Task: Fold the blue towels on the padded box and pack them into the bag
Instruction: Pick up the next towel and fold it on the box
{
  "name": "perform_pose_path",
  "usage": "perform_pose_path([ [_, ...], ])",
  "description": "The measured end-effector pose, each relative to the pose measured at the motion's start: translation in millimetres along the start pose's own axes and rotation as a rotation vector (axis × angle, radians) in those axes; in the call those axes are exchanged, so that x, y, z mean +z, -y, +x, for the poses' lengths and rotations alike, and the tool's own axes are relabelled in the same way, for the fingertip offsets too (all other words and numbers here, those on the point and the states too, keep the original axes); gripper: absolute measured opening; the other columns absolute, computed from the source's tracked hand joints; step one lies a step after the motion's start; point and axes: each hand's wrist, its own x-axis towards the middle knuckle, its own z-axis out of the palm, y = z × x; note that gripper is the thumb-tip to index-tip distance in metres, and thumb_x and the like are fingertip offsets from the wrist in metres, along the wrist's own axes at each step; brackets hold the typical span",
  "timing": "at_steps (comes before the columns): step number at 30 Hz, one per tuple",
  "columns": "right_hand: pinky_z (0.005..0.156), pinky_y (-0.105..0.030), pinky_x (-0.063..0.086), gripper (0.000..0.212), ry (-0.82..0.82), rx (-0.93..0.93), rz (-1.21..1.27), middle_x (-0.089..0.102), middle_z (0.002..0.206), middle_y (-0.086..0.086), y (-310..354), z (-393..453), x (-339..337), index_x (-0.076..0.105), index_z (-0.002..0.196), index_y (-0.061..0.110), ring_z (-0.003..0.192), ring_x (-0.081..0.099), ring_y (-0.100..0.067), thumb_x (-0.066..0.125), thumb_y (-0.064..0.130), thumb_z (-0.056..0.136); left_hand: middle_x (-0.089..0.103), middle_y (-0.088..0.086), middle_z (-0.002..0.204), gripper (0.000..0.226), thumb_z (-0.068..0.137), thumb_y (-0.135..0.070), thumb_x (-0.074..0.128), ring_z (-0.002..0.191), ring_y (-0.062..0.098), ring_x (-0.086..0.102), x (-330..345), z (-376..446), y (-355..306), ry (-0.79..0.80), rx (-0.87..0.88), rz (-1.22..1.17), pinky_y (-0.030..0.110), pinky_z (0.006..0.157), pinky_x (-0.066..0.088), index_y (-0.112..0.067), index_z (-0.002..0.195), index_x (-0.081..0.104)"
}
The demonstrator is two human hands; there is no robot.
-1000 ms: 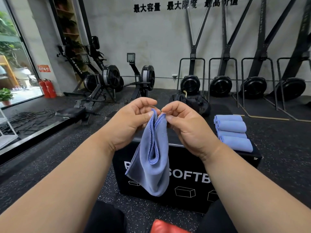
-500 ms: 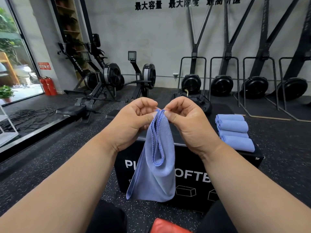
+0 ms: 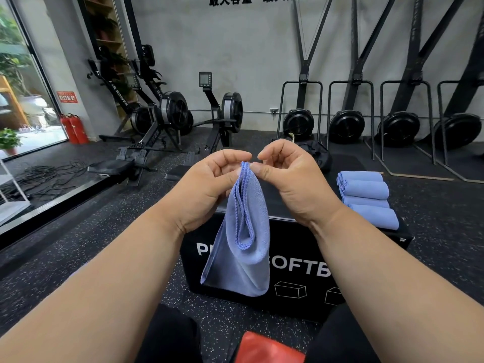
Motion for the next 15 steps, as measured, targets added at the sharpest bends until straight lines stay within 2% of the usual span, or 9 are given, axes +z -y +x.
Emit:
perform_pose_path([
  [4, 0.08, -0.025, 0.052, 0.017, 0.009, -0.002, -0.098, 0.063, 0.083, 0.0, -4.6, -2.9, -1.2, 0.07, 0.088, 0.019, 0.08, 0.057, -0.01, 0.082, 0.007, 0.089, 0.073, -0.003, 0.09, 0.029, 0.095, -0.012, 0.068, 0.075, 0.012, 0.06, -2.3, -1.3, 3.0, -0.035, -0.02, 0.037, 0.022, 0.069, 0.05, -0.018, 0.124, 0.067],
  [9, 0.067, -0.024, 0.046, 0.015, 0.017, -0.051, -0.264, 0.059, 0.076, 0.002, -21.3, -32.3, -1.4, 0.071, 0.091, 0.022, 0.07, 0.05, -0.01, 0.077, 0.009, 0.091, 0.069, -0.008, 0.086, 0.024, 0.102, -0.012, 0.065, 0.067, 0.01, 0.052, -11.9, 0.6, 6.6, -0.216, -0.002, 0.046, 0.022, 0.061, 0.045, -0.025, 0.122, 0.069],
  [11, 0.066, -0.024, 0.047, 0.017, 0.044, -0.054, -0.332, 0.062, 0.076, 0.003, -30.6, -49.3, 1.5, 0.07, 0.094, 0.026, 0.067, 0.052, -0.015, 0.083, 0.019, 0.085, 0.068, -0.008, 0.086, 0.023, 0.103, -0.011, 0.064, 0.067, 0.008, 0.056, -16.3, 1.2, 7.6, -0.267, 0.027, 0.045, 0.021, 0.062, 0.046, -0.024, 0.12, 0.069],
  [15, 0.071, -0.021, 0.05, 0.036, 0.09, -0.063, -0.552, 0.068, 0.088, 0.009, -45.6, -63.8, 8.9, 0.067, 0.1, 0.034, 0.073, 0.059, -0.016, 0.091, 0.04, 0.075, 0.069, -0.005, 0.092, 0.023, 0.103, -0.008, 0.065, 0.082, 0.01, 0.064, -19.7, 3.3, 12.3, -0.324, 0.06, 0.05, 0.023, 0.075, 0.053, -0.024, 0.118, 0.071],
])
